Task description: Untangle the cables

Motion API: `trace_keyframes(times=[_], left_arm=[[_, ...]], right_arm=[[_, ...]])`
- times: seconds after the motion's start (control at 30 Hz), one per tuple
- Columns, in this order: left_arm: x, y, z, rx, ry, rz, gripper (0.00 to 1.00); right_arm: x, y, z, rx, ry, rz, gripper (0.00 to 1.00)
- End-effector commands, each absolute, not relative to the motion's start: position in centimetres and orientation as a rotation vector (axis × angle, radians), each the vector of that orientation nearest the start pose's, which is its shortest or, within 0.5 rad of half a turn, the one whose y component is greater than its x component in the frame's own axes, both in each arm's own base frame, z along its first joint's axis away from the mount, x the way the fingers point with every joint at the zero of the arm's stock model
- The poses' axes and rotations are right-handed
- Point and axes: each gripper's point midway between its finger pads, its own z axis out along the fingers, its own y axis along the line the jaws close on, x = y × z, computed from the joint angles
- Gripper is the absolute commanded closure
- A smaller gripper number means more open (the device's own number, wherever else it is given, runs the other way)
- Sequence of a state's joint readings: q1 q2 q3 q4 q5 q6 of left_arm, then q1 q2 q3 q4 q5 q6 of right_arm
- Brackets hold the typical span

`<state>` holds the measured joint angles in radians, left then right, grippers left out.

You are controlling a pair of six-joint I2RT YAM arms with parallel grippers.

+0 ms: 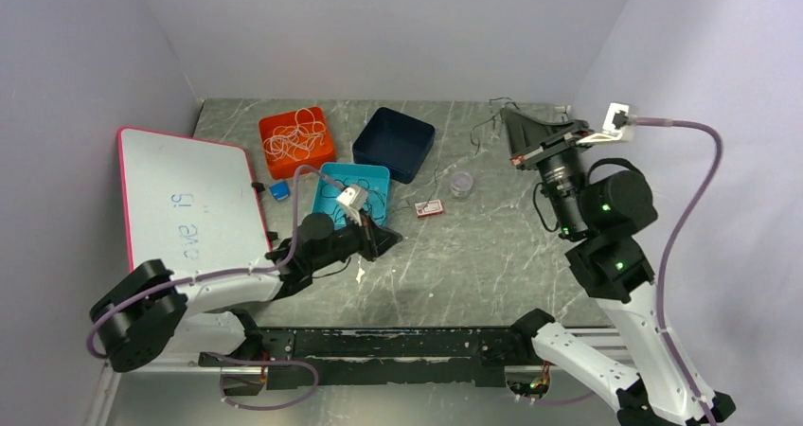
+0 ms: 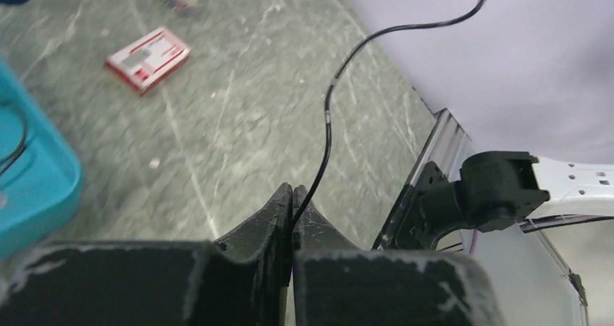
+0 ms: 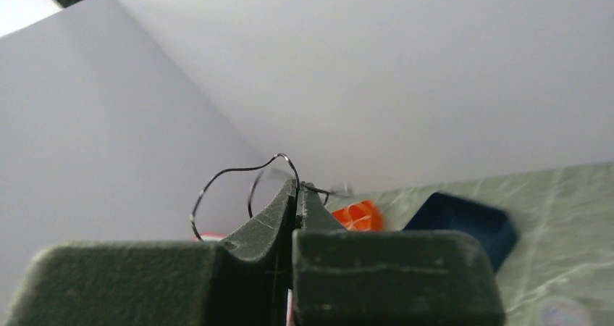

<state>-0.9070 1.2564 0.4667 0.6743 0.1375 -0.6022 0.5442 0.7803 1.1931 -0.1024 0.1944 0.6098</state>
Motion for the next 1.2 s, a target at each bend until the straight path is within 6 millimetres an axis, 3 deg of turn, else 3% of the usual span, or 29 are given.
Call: trace_keyframes(times=[0.0,0.27,0.47,0.6,0.77,0.87,1.07,1.17], left_arm=[[21.1,-30.6,16.2,0.213,1.871,-1.107,0.93],[21.7,-22.9,16.4,-0.039,1.932,-0.813,0.93],[21.4,-17.9,17.5,-0.153,1.927,-0.637,0.93],[20.9,-19.3,19.4,-0.014,1.879,-0.706,0.90],[19.8,-23.8,21.4,0.253,1.811,-0.870,0.63],[19.1,-25.5,22.0,0.359,1.784,-0.936,0.48],[18.5,-25.0,22.4,0.365,1.770,-0.945,0.27],[17.9,-24.7,22.7,0.389,1.756,-0.958,0.23]], right_arm=[[25.3,9.4,49.3,0.192,1.309,0.517,1.00],[24.5,5.0,48.8,0.200,1.322,0.240,1.00],[24.1,4.0,48.5,0.213,1.330,0.198,1.00],[24.7,5.8,48.7,0.170,1.341,0.264,1.00],[26.5,9.9,49.5,0.057,1.379,0.384,1.00],[27.6,11.9,50.3,0.008,1.385,0.440,1.00],[29.9,14.5,50.8,-0.043,1.400,0.476,1.00],[31.3,15.6,50.4,-0.057,1.421,0.480,1.00]])
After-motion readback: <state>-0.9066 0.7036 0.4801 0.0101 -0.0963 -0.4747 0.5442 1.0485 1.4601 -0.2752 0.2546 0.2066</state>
